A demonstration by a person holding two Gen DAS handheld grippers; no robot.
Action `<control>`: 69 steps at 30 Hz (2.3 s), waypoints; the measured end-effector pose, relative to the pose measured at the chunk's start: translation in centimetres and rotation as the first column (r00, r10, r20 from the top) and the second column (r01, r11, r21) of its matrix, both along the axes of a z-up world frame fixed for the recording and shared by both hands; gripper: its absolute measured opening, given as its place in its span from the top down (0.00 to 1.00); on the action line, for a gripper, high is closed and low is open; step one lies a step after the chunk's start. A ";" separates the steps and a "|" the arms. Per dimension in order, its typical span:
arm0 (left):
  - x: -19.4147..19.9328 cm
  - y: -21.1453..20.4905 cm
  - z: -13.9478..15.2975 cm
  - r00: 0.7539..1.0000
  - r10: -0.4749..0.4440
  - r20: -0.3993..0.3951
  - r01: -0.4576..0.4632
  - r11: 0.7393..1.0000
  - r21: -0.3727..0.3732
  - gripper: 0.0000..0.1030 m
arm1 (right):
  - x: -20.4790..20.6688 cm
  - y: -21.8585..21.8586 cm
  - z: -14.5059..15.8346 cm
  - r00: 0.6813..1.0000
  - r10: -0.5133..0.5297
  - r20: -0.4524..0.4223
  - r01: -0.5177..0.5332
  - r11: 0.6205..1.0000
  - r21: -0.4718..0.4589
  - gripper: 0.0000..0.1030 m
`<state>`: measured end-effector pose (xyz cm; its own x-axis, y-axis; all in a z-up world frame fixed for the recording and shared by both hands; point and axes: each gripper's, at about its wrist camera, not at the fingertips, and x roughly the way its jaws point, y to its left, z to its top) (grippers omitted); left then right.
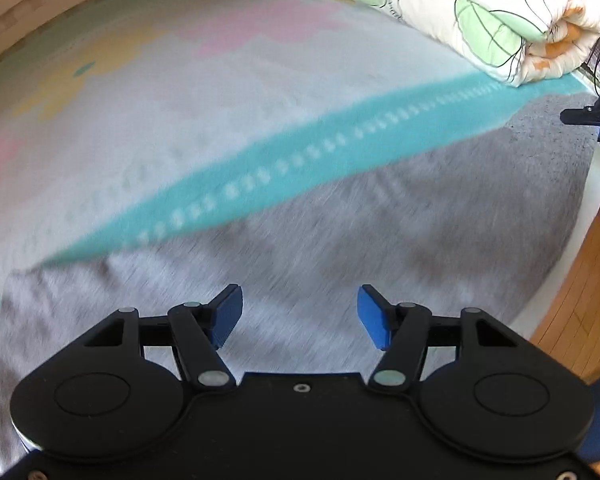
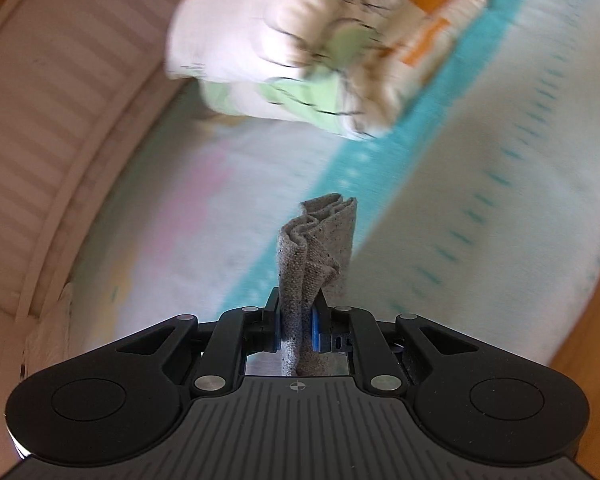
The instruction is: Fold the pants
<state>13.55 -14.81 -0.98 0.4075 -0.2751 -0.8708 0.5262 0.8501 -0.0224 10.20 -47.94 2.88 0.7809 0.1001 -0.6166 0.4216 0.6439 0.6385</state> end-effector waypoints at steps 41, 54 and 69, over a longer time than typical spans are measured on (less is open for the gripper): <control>3.2 1.4 1.4 0.952 0.299 -0.065 -0.305 0.940 -0.149 0.43 | 2.8 15.1 4.8 0.790 0.567 0.231 -0.570 0.819 -0.060 0.87; 3.4 11.4 0.8 0.918 0.383 -0.100 -0.395 0.905 -0.160 0.43 | 3.5 27.6 2.4 0.595 0.801 0.069 -0.783 0.596 -0.178 0.87; 2.3 18.1 -2.6 0.864 0.498 -0.078 -0.502 0.863 -0.058 0.43 | 2.1 35.1 -0.5 0.452 0.886 -0.098 -0.863 0.407 -0.297 0.66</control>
<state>15.90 3.26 -3.59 0.4565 -0.1123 -0.8826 0.0268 0.9933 -0.1125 12.33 -12.88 2.38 0.4045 0.5978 -0.6921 -0.5081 0.7762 0.3734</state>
